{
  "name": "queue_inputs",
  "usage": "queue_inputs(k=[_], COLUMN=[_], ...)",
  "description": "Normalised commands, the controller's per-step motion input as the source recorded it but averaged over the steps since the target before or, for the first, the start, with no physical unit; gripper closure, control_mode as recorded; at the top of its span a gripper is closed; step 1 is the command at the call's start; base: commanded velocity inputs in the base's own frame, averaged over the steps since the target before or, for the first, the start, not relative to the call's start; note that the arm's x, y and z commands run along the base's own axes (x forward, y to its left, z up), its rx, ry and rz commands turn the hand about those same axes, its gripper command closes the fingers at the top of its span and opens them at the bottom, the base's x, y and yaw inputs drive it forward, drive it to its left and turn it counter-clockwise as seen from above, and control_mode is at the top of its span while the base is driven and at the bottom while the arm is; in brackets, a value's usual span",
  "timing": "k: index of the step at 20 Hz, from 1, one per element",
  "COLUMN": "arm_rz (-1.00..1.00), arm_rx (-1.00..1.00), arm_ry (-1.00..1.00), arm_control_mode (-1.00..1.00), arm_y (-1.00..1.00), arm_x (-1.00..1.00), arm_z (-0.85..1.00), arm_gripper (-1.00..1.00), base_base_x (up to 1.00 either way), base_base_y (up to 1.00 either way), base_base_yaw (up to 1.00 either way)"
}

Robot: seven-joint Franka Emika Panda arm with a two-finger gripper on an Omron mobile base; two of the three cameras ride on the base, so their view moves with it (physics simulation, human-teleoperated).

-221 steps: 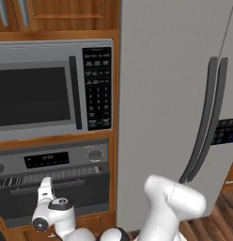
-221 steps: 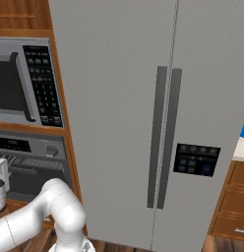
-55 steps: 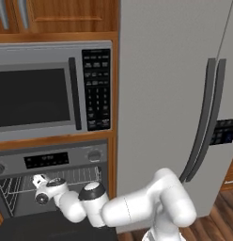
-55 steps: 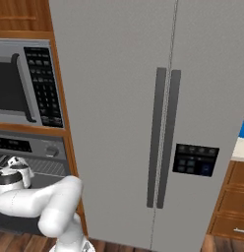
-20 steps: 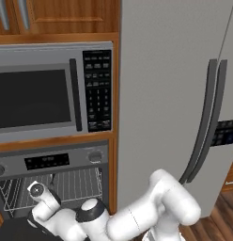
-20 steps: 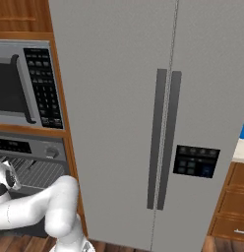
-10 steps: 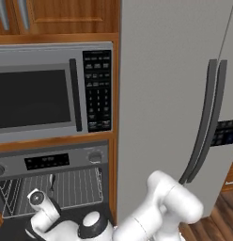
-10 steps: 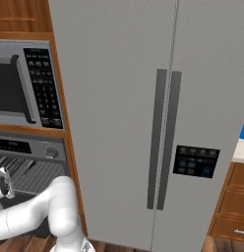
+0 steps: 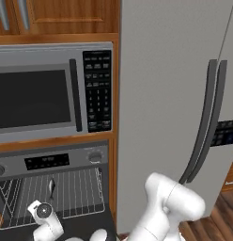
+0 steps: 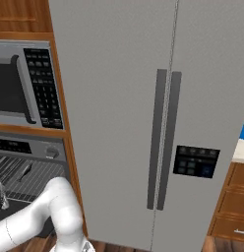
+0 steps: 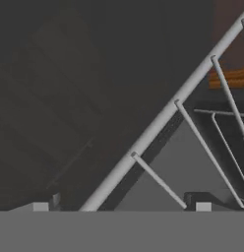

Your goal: Take the fish from the oven and place it on the plate on the counter.

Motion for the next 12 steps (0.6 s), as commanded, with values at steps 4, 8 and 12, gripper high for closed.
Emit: queue_inputs(k=[4, 8, 12], arm_rz=[0.22, 0.25, 0.26], arm_rx=[-0.19, -0.21, -0.21], arm_ry=[0.31, 0.32, 0.29], arm_control_mode=[-1.00, -1.00, -1.00], arm_y=[0.00, 0.00, 0.00], arm_x=[-1.00, -1.00, -1.00], arm_z=[-0.61, -0.57, -0.63], arm_gripper=[1.00, 1.00, 1.00], base_base_x=[0.00, 0.00, 0.00], base_base_y=[0.00, 0.00, 0.00], base_base_yaw=[0.00, 0.00, 0.00])
